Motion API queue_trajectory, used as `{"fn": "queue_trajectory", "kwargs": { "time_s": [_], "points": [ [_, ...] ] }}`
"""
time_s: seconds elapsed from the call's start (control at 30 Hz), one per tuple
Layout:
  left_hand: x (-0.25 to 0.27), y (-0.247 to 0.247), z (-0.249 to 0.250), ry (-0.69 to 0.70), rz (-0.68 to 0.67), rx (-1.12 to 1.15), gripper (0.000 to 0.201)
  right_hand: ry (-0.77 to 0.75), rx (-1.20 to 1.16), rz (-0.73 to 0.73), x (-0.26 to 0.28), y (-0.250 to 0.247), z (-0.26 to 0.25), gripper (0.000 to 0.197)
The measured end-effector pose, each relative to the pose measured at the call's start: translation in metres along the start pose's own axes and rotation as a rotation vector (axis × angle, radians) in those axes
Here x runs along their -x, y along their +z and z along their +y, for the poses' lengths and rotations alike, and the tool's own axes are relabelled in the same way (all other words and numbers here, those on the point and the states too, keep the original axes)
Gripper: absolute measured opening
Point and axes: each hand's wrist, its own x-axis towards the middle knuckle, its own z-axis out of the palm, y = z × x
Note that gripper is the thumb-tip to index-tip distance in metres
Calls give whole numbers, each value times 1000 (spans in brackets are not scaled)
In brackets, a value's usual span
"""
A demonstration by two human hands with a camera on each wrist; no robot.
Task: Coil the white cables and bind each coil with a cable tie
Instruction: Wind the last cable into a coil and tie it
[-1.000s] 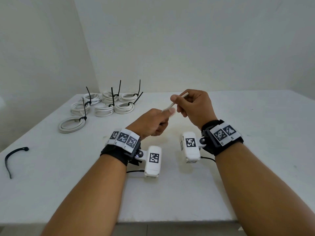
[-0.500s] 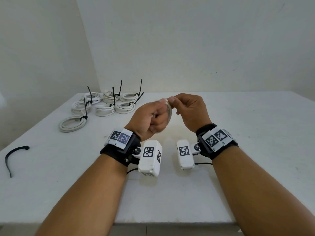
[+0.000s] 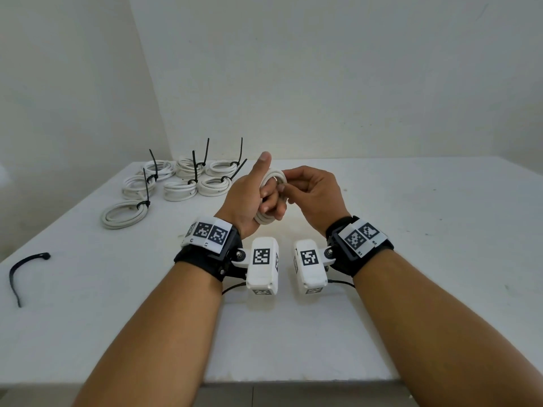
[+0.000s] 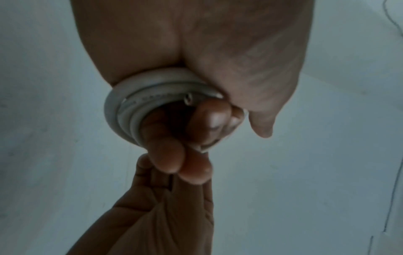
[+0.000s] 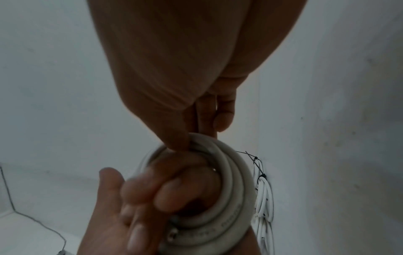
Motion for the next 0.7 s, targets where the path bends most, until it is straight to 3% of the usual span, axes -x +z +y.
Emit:
{"fn": "queue_trajectory", "kwargs": {
  "time_s": [0.4,0.57,0.7],
  "points": [
    [8,0,22,45,97,-373,64,-58,-19,56,1,12,-7,17],
    [7,-11,20,-35,-146,-59,61,-88,69,-115,-1,6,-7,17],
    [5,-6,15,-55,-45,-63,66,-100,123,-91,-2,4,-7,14]
  ]
}}
